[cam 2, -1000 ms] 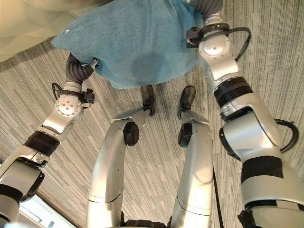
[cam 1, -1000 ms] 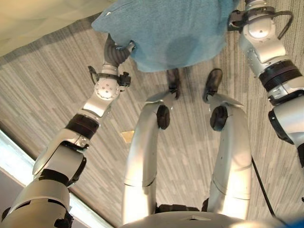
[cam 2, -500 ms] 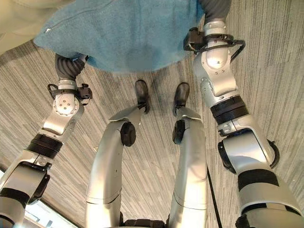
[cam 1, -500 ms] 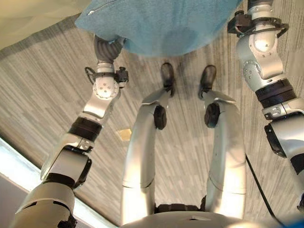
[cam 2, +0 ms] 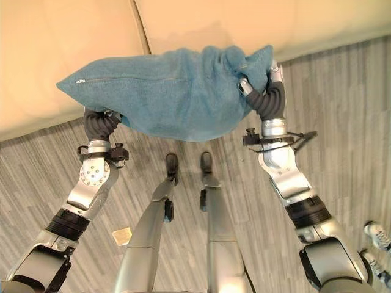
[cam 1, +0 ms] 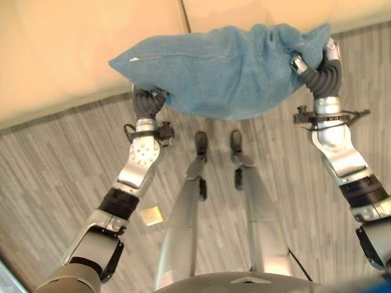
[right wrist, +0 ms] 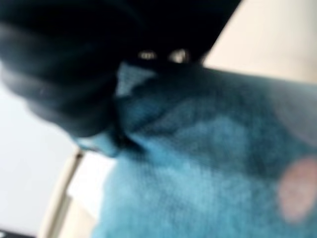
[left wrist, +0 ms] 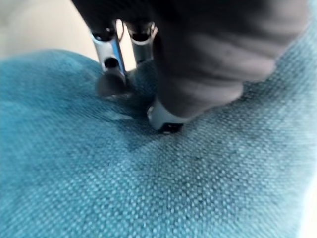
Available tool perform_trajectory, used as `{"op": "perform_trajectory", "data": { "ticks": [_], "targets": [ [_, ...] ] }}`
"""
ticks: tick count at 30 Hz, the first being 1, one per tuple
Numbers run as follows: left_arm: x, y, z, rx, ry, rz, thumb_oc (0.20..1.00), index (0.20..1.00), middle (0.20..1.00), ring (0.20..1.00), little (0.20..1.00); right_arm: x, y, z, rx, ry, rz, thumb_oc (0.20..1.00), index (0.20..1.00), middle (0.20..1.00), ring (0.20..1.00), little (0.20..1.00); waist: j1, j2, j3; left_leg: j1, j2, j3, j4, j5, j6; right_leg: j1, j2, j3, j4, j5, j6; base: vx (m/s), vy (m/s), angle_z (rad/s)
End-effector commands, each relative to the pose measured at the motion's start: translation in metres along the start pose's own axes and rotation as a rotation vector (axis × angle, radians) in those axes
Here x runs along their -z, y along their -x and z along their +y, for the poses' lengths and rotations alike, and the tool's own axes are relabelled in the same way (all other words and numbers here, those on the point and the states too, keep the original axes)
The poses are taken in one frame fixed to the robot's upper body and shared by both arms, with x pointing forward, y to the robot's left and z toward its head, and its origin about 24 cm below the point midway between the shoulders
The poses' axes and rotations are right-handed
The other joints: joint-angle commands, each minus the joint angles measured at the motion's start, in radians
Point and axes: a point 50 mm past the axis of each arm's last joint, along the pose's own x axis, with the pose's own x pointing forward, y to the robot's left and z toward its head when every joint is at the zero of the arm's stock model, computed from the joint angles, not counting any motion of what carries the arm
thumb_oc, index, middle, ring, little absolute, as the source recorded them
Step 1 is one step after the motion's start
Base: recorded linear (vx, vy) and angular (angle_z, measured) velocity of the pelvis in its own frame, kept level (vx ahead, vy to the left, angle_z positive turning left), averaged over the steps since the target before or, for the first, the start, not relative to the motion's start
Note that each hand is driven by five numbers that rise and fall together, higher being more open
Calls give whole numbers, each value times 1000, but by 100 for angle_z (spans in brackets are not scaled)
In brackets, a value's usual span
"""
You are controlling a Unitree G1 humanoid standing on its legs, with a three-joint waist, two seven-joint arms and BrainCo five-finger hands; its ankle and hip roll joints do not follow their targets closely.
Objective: Pick up all the scattered cushions and arrange them neatly on the sofa.
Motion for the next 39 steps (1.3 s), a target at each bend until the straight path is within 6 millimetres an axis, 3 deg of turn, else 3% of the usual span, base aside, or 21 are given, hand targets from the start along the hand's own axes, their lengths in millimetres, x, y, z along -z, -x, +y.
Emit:
{"op": "perform_trajectory", "data": {
  "ticks": [1,4,6,8,9,10,12,13,14,18,24,27,28,30,31,32,34,35,37,38,39],
  "targets": [
    [-46,19,-43,309,116,-280,200,200,200,200,200,-28,23,14,-183,2,-158,200,200,200,200,200,-48,10,-106,311,1,-80,-31,-231,-47,252,51,1,-307,92,77,216,-188,71],
    [-39,26,-42,312,129,-238,200,200,200,200,200,-22,41,-1,-172,40,-99,200,200,200,200,200,-58,3,-121,330,40,-52,75,-178,-88,375,42,-31,-320,55,48,201,-164,82],
    [-34,31,-38,316,122,-207,200,200,200,200,200,-19,48,-7,-149,49,-69,200,200,200,200,200,-63,-6,-147,357,72,-22,107,-172,-90,461,38,-49,-335,27,36,200,-147,52],
    [-28,38,-35,323,121,-168,200,200,200,200,200,-13,57,-10,-115,26,-19,200,200,200,200,200,-68,2,-183,433,111,16,-23,-174,-84,523,40,-71,-357,14,44,191,-55,54],
    [-28,38,-35,324,120,-167,200,200,200,200,200,-13,58,-10,-114,25,-18,200,200,200,200,200,-69,-2,-183,436,107,16,-33,-164,-84,523,36,-70,-361,19,44,218,-28,35],
    [-22,43,-35,330,121,-134,200,200,200,200,200,-11,63,-15,-71,18,5,200,200,200,200,200,-70,-1,-207,429,130,76,-116,-125,-89,569,24,-92,-382,11,50,172,-6,38],
    [-16,48,-35,342,117,-97,200,200,200,200,200,-7,71,-19,-34,9,45,200,200,200,200,200,-71,1,-219,416,146,164,-171,-65,-98,625,22,-118,-389,-1,54,237,16,83],
    [-11,53,-34,343,131,-60,200,200,200,200,200,-5,73,-19,-16,5,62,200,200,200,200,200,-64,4,-228,392,162,244,-189,-22,-107,677,21,-145,-394,-16,58,181,21,100],
    [-11,53,-34,343,131,-58,200,200,200,200,200,-5,74,-18,-16,5,63,200,200,200,200,200,-65,2,-226,397,161,244,-192,-21,-107,682,19,-145,-396,-16,58,200,33,68],
    [6,73,-22,323,96,45,200,200,200,200,200,7,80,-8,-23,24,132,200,200,200,200,200,-33,5,-250,413,184,361,-256,44,-114,791,25,-185,-407,-48,60,227,88,37],
    [17,89,0,253,5,122,200,200,200,200,200,25,89,5,-74,45,224,200,200,200,200,200,30,-39,-303,494,172,336,-264,26,-93,913,3,-186,-440,-65,81,247,105,5],
    [19,92,9,220,-43,140,200,200,200,200,200,36,95,11,-82,25,288,200,200,200,200,200,73,-74,-330,521,146,318,-210,-42,-58,953,-62,-178,-403,-18,124,241,187,30],
    [20,93,9,218,-45,149,200,200,200,200,200,38,96,10,-79,30,299,200,200,200,200,200,80,-75,-336,542,132,309,-203,-69,-39,947,-82,-167,-354,6,136,193,237,12],
    [19,92,10,219,-64,144,200,200,200,200,200,42,94,12,-79,38,310,200,200,200,200,200,74,-74,-324,573,115,291,-193,-95,-10,891,-121,-148,-199,118,156,117,201,16],
    [19,92,10,218,-65,143,200,200,200,200,200,42,94,12,-79,38,310,200,200,200,200,200,76,-75,-324,573,115,293,-193,-95,-9,888,-122,-145,-195,117,157,119,226,15],
    [19,89,10,211,-78,138,200,200,200,200,200,46,92,14,-71,30,321,200,200,200,200,200,70,-51,-310,596,124,274,-202,-103,8,819,-113,-102,-62,145,158,162,214,5],
    [19,88,9,212,-89,133,200,200,200,200,200,46,92,15,-61,17,321,200,200,200,200,200,62,-39,-303,621,127,262,-206,-116,13,777,-108,-85,-11,132,148,220,173,21],
    [20,87,2,231,-87,127,200,200,200,200,200,47,95,13,-57,12,334,200,200,200,200,200,28,-26,-300,673,115,210,-231,-122,5,713,-14,-15,-34,29,109,271,85,23],
    [20,87,0,245,-86,122,200,200,200,200,200,48,96,11,-55,8,341,200,200,200,200,200,17,-26,-298,681,109,193,-234,-121,1,700,16,7,-66,5,106,289,53,53],
    [22,87,-5,269,-82,127,200,200,200,200,200,51,99,9,-44,1,360,200,200,200,200,200,-1,-34,-290,718,82,151,-249,-129,-5,641,82,43,-173,-15,87,317,-11,59],
    [22,87,-8,280,-78,128,200,200,200,200,200,53,100,7,-42,-1,373,200,200,200,200,200,-15,-34,-290,740,69,119,-262,-134,-9,651,94,47,-233,-10,91,433,-38,47]
  ]
}}
